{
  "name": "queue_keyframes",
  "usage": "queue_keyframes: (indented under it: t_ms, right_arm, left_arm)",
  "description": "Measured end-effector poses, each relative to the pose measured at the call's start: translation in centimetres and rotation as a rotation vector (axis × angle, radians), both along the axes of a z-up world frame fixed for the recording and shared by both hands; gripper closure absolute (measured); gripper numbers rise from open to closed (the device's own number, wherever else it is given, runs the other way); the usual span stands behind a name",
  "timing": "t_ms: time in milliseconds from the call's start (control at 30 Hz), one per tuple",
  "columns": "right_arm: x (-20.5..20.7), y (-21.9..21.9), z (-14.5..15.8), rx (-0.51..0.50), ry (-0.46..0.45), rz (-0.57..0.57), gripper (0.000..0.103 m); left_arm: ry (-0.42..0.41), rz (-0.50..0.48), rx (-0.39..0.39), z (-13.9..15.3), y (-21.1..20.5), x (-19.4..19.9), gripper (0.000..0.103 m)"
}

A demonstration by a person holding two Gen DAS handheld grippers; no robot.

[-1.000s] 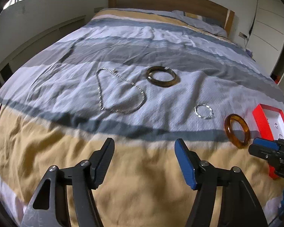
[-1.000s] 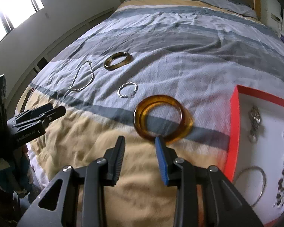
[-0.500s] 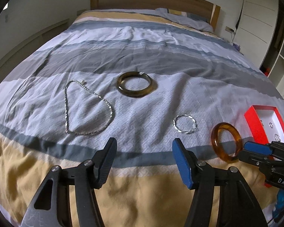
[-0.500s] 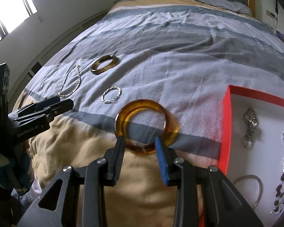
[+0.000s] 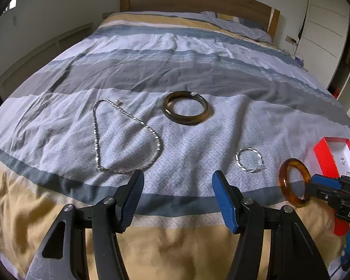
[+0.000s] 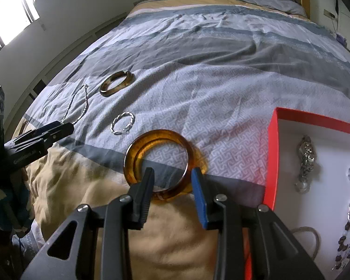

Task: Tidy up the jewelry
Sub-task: 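Grasp the amber bangle with the right tool while the left tool grasps the twisted silver hoop, then lift the amber bangle and silver hoop off the bed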

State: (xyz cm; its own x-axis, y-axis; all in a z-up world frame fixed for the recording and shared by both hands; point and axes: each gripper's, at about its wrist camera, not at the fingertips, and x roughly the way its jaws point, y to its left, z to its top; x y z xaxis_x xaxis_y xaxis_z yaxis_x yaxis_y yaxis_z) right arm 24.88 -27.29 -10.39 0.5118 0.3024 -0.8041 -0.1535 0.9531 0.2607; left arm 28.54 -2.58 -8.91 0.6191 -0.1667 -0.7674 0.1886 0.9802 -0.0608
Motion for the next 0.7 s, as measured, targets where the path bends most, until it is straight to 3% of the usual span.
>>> queue_keyframes:
  t_ms: [167, 433, 700]
  right_arm:
    - [0.3, 0.1, -0.2, -0.014, 0.004, 0.008, 0.071]
    - [1.6, 0.4, -1.0, -0.031, 0.029, 0.056, 0.071]
    - [2.6, 0.9, -2.0, -0.032, 0.070, 0.076, 0.072]
  left_arm:
    - [0.024, -0.048, -0.041, -0.4, -1.7, 0.4, 0.048]
    - [0.132, -0.165, -0.115, -2.3, -5.3, 2.8, 0.076]
    - [0.213, -0.214, -0.160, -4.2, -7.0, 4.9, 0.086]
